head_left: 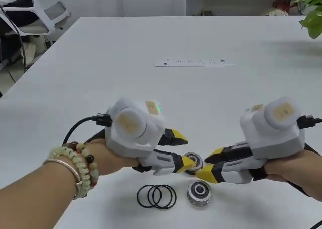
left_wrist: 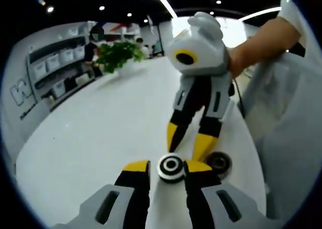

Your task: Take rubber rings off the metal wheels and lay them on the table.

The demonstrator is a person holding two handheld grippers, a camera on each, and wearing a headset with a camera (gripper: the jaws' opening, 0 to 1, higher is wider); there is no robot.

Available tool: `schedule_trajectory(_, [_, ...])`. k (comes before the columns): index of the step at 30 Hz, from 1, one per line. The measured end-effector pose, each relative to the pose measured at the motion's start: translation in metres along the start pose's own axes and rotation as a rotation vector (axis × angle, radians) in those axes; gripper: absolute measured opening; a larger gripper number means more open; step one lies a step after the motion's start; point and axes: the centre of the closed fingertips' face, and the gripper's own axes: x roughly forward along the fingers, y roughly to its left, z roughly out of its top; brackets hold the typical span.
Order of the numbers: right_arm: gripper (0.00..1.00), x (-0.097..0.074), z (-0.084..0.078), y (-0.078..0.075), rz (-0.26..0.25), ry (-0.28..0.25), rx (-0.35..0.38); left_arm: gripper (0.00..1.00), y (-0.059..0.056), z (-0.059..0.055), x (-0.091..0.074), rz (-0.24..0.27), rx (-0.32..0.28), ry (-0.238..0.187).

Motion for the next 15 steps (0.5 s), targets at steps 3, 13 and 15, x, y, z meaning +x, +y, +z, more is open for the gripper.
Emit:
schedule_trajectory(3, [0.24, 0.0011, 0.001, 0.0011, 0.001, -0.003, -0.005, 0.23, -0.0008, -0.0026, 0.0033, 0.0, -0.002, 0.009])
schedule_trajectory(13, [0.19, 0.0033, -0.0003, 0.001, -0.01, 0.001, -0.032, 0.14, -0.0037, -0.0051, 0.0034, -0.002, -0.059, 0.007])
schedule_trajectory(15, [0.16, 0.0033, -0.0007, -0.0009, -0.022, 0.004, -0.046, 0.14, -0.0036, -0.0049, 0.0034, -0.002, -0.067, 0.006])
